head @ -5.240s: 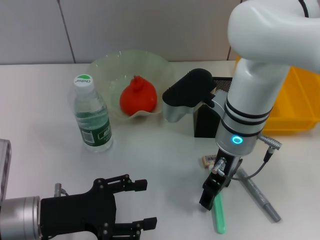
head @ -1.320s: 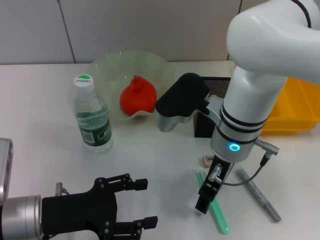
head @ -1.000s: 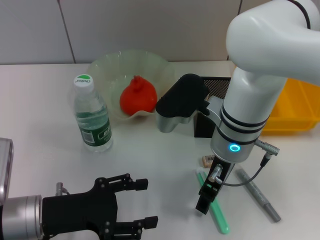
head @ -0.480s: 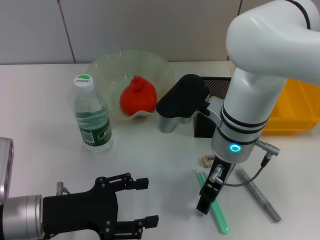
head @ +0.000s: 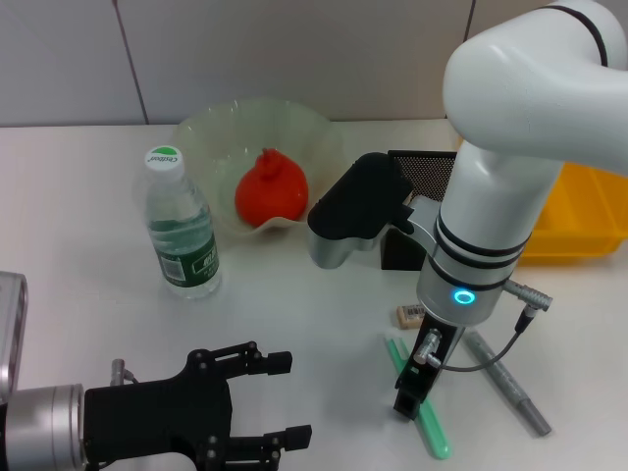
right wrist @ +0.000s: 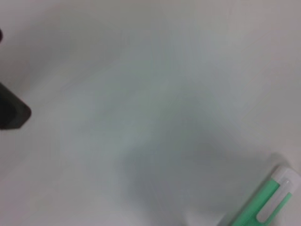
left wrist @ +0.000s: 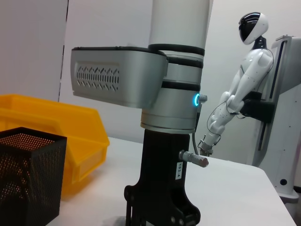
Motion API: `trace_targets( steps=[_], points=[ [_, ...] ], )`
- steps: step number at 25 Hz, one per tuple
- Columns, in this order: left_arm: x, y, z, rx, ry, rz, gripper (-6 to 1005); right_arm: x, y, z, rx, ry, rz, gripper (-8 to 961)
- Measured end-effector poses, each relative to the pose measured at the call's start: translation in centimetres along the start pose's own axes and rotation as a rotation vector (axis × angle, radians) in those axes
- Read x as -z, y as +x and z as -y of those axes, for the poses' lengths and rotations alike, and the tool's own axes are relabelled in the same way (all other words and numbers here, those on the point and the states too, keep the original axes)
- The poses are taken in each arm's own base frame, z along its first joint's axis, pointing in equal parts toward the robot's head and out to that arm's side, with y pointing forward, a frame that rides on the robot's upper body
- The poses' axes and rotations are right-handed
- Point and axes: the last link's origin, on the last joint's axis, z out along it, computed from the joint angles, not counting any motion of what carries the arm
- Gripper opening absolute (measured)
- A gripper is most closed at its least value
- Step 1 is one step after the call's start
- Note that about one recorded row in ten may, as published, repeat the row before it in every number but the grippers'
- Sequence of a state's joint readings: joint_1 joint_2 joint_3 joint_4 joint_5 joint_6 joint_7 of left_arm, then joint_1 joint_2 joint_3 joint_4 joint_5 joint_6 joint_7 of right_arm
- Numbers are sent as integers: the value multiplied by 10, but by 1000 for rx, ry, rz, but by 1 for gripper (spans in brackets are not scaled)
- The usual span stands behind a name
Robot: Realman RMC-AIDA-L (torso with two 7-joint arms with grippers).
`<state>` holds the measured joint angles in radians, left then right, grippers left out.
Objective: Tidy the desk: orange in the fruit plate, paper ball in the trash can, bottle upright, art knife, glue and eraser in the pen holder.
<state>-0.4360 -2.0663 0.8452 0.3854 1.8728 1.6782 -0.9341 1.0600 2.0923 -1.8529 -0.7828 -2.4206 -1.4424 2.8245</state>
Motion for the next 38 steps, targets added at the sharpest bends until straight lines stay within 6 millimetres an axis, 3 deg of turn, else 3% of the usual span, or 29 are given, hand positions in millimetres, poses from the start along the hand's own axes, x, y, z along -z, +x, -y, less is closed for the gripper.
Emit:
trace_targets(
  steps=[8,13,24,38],
  points=[
    [0,0,0,1,1,-1,798,0,0,0,-2,2,1,537],
    [0,0,0,1,1,-2,798,1,0,0,-1,4,1,536],
    [0,2,1,-5,4,-4,798,1,-1,0,1,5,1,369],
    [0,3,3,-11,1,-2,797,1,-1,0,1,9,-1,362]
  ],
)
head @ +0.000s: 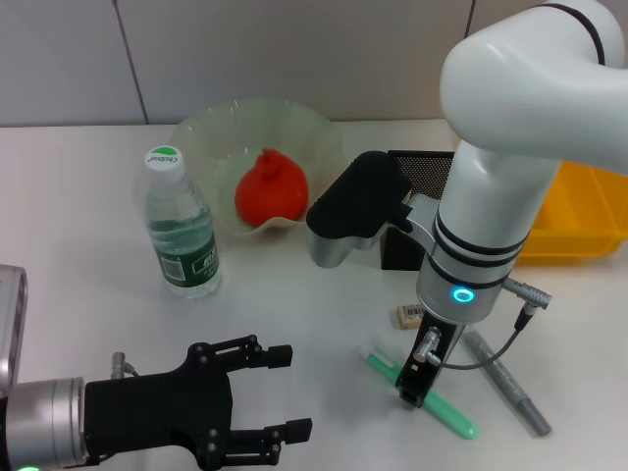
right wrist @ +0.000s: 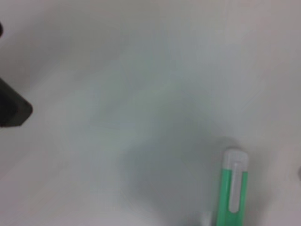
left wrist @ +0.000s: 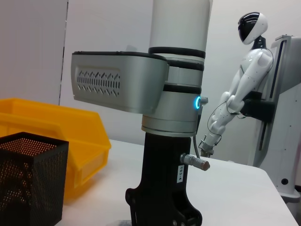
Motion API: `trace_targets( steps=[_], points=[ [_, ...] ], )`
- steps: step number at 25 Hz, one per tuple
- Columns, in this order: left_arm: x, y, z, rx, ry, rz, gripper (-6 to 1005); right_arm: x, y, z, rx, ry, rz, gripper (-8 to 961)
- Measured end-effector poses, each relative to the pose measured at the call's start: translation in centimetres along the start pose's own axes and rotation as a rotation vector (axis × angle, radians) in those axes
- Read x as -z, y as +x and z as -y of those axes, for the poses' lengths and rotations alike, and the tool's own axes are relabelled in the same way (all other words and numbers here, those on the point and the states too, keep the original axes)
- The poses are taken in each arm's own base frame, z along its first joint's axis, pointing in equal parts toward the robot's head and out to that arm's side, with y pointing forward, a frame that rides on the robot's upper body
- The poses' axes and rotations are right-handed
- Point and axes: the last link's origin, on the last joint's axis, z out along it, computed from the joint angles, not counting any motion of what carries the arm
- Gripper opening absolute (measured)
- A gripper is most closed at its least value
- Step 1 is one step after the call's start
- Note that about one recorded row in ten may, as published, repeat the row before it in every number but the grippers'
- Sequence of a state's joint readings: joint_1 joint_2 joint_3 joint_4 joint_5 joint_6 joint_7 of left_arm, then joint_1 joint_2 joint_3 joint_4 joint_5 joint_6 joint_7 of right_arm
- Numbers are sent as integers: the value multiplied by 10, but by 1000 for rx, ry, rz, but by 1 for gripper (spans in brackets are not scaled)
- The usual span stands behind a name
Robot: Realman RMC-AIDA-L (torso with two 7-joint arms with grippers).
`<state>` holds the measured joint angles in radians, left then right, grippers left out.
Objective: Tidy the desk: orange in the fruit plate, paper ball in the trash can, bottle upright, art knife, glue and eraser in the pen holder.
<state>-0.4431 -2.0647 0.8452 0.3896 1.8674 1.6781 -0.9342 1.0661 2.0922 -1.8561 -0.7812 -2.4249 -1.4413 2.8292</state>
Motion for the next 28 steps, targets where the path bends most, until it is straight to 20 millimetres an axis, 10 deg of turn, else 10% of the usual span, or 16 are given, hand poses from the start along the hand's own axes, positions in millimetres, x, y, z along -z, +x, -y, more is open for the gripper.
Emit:
trace_targets(
  steps=[28],
  points=[
    [-1,2,2,-6,-4,1,797,0,-1,0,3,2,4,217]
  ],
)
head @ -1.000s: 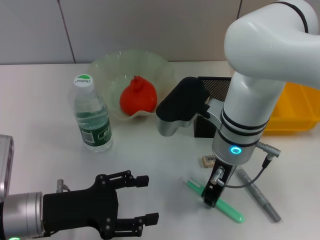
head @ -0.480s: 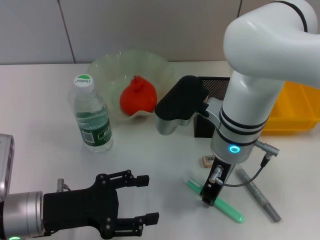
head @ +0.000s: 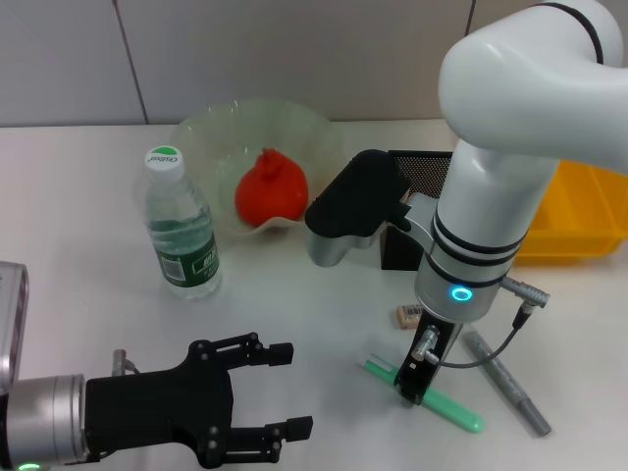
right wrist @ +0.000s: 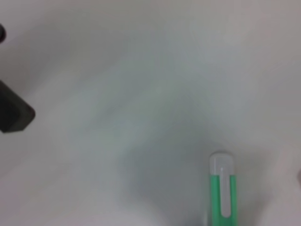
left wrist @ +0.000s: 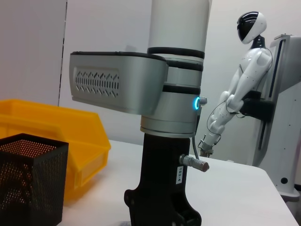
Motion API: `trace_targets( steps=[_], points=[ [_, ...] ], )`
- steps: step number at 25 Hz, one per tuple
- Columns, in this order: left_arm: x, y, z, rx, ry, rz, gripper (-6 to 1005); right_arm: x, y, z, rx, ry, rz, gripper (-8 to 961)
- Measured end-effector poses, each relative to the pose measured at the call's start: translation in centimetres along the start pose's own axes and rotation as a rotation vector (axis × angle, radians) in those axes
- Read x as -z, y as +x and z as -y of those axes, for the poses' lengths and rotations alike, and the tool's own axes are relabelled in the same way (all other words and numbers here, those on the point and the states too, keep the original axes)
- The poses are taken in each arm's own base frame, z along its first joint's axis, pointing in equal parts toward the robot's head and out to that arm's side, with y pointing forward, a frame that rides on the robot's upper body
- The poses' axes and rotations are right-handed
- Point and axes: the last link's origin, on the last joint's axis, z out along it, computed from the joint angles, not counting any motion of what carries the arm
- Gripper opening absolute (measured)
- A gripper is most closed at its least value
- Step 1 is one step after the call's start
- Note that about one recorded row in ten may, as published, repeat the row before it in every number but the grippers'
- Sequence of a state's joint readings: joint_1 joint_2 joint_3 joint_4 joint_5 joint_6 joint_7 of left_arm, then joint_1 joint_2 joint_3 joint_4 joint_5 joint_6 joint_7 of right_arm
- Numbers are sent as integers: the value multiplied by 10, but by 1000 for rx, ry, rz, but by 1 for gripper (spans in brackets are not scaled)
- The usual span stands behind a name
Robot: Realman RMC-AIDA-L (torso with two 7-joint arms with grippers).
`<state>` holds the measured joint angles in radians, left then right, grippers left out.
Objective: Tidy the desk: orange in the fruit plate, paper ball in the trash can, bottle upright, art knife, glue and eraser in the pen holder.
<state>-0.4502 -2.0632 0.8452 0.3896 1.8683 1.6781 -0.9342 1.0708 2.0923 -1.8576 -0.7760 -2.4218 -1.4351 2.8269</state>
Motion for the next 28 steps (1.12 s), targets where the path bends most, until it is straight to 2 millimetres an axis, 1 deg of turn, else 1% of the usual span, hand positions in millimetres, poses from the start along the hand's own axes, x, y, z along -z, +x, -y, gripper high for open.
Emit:
trace_targets(
  steps=[5,13,23,28],
  points=[
    [0,0,0,-2,-2,1,797,0,0,0,2,0,-1,195],
    [0,1,0,1,-2,0,797,-1,1,1,0,3,-7,213],
    [-1,1,1,0,-2,-2,797,0,-2,2,10,7,4,267],
    [-1,1,1,0,-1,-2,797,0,-2,2,12,6,6,266]
  ],
)
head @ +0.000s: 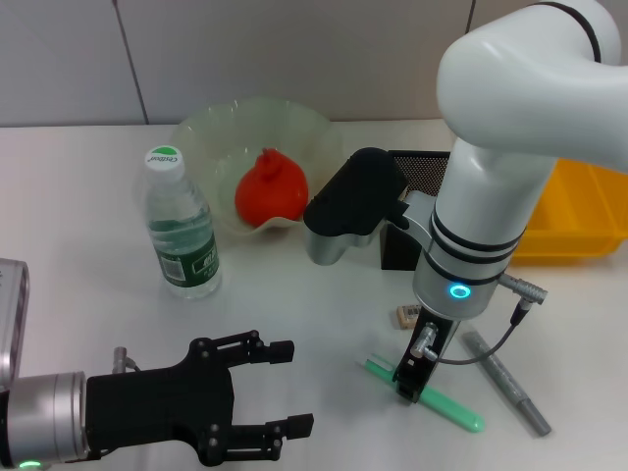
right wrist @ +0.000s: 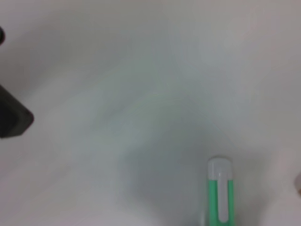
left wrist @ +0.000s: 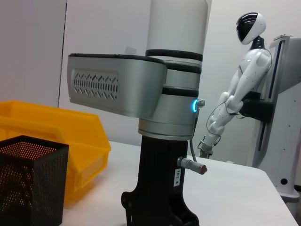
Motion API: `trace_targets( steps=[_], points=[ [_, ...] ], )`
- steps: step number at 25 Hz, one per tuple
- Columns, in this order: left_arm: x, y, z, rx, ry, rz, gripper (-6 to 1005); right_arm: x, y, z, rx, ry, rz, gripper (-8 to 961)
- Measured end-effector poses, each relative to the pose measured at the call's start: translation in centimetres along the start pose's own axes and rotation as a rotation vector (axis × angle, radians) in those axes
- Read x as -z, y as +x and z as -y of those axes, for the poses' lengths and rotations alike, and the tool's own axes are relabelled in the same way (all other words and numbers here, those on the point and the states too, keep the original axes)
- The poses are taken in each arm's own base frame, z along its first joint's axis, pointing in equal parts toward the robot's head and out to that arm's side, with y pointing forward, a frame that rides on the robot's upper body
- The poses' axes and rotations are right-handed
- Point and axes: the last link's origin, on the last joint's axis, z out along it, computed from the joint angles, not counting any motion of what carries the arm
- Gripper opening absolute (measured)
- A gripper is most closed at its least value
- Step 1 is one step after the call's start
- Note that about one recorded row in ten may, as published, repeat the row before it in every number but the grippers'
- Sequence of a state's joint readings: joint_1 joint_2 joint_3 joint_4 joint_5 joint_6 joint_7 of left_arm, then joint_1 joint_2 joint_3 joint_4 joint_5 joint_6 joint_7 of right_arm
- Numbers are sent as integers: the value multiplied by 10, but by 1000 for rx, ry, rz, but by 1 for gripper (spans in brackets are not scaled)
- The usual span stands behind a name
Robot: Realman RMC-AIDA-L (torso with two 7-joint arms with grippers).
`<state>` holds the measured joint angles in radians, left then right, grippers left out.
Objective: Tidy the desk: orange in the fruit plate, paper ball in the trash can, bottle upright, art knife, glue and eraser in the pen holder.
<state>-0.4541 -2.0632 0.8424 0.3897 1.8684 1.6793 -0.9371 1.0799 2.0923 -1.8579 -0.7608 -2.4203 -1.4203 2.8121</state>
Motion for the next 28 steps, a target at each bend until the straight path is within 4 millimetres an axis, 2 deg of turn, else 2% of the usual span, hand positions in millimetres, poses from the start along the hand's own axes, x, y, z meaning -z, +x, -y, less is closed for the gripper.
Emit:
trace_targets(
  steps=[20,28],
  points=[
    [0,0,0,-3,-3,3,797,-2,-2,-4,24,-1,-1,260],
    [1,0,0,-3,-3,3,797,-2,-2,-4,26,3,-4,204]
  ],
)
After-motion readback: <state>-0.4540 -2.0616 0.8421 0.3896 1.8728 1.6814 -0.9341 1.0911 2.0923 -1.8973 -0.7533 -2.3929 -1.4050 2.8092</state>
